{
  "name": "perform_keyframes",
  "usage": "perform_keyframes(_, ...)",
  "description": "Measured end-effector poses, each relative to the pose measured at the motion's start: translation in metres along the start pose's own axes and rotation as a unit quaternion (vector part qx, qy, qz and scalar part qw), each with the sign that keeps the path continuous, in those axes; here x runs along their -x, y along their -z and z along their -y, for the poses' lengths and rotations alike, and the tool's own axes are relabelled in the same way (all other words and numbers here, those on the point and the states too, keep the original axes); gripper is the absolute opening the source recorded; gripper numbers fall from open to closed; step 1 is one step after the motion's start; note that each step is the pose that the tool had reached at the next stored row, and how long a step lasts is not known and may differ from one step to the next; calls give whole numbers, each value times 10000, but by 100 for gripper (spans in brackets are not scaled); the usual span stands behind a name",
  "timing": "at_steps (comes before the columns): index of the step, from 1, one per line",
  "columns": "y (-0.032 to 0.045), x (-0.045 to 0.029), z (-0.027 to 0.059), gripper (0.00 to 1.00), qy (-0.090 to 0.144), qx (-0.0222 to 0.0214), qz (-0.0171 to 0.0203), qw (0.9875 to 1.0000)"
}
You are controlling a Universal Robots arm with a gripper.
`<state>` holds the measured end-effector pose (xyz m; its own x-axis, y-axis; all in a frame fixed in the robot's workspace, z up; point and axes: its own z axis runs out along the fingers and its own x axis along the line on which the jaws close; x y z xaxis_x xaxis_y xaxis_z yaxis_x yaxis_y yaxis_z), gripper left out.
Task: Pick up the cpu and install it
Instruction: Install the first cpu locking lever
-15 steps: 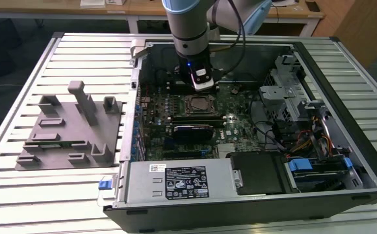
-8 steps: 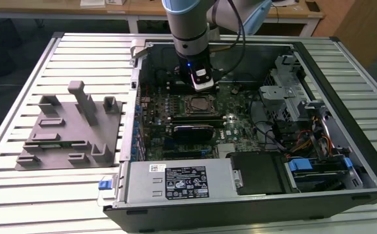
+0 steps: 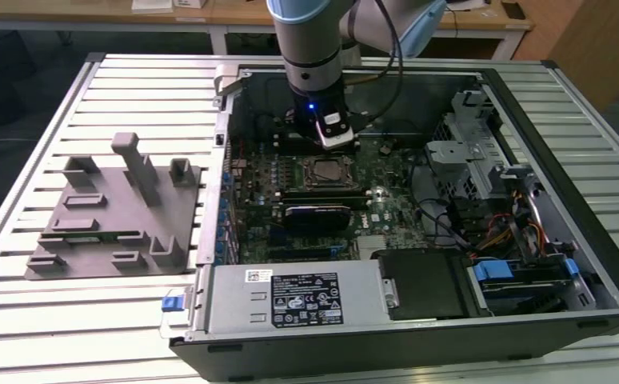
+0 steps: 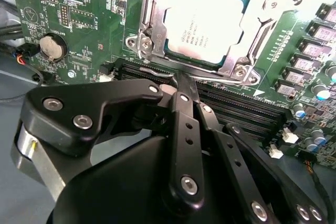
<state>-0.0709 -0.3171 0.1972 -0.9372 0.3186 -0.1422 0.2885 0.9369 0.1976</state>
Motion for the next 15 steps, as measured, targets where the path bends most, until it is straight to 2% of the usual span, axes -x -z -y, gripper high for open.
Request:
perform_keyframes(3, -1, 0, 0, 11, 2, -5, 1, 10000)
perform_keyframes(6, -8, -1, 2, 11, 15, -67, 21, 10000)
perform_keyframes(15, -12, -6, -13, 11, 5, -73, 24, 10000)
